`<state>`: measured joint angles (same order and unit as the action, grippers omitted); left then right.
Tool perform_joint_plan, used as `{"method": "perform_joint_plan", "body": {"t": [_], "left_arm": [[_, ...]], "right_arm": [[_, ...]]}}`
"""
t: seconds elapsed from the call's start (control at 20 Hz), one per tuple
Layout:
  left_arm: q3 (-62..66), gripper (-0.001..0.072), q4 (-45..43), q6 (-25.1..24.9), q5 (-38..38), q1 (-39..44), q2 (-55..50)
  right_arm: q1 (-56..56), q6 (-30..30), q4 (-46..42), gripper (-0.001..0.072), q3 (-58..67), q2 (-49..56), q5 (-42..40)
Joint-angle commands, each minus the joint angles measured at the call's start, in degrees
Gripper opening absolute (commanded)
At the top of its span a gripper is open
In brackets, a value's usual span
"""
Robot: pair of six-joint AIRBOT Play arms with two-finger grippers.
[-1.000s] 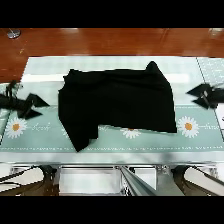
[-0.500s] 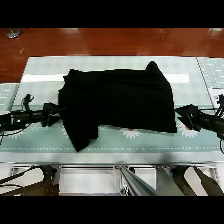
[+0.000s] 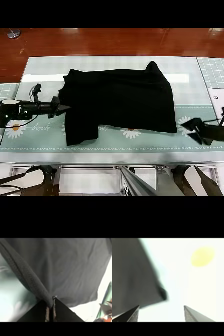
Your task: Fold the shirts.
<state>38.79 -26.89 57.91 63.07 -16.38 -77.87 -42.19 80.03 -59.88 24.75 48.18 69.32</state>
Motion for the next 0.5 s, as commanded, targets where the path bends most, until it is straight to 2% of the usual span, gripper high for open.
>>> {"method": "perform_joint_plan", "body": {"t": [0.0, 0.2, 0.45], "left_arm": [[1.7, 0.0028, 0.8, -0.4, 1.8, 0.5, 0.0], [1.7, 0.0028, 0.8, -0.4, 1.4, 1.4, -0.1], [1.7, 0.0028, 0.8, -0.4, -0.2, 4.0, 0.0]], "right_arm": [[-0.7, 1.5, 0.4, 0.0618, -3.5, 0.2, -1.0], [0.1, 0.4, 4.2, 0.0618, -3.5, 4.7, -2.6], [11.0, 0.7, 8.1, 0.0618, 0.5, 13.7, -11.7]]}}
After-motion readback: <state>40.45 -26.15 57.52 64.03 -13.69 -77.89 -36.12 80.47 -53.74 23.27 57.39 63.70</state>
